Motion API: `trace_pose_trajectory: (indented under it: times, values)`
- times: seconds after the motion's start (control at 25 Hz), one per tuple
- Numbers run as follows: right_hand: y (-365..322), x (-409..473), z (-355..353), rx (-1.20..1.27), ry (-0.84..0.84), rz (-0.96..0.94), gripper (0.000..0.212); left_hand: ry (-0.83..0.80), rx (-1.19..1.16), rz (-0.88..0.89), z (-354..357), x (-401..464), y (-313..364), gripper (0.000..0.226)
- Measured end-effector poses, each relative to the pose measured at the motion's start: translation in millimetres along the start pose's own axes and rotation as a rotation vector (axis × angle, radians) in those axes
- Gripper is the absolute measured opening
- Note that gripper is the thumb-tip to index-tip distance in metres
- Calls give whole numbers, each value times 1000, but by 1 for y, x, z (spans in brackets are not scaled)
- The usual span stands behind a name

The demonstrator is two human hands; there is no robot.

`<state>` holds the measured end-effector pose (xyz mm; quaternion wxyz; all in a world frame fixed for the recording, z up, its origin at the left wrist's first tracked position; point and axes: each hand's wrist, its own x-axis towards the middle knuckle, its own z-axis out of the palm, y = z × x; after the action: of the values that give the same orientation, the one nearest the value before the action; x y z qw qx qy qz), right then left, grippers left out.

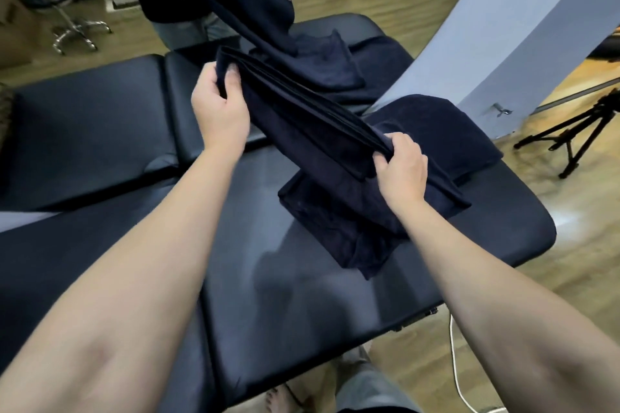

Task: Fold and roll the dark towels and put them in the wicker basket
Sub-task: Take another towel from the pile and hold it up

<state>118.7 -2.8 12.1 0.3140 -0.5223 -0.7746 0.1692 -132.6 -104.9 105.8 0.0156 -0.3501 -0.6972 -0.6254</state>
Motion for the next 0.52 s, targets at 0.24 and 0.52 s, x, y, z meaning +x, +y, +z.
trace_pose_trajectory:
  times: [0.24, 0.52]
  values:
    - [-49, -18, -13, 311, 0, 53, 16, 224, 13, 96, -78, 19, 26, 23]
    - [-172, -19, -45, 868, 136, 101, 11, 453, 83, 258, -176, 50, 65, 24]
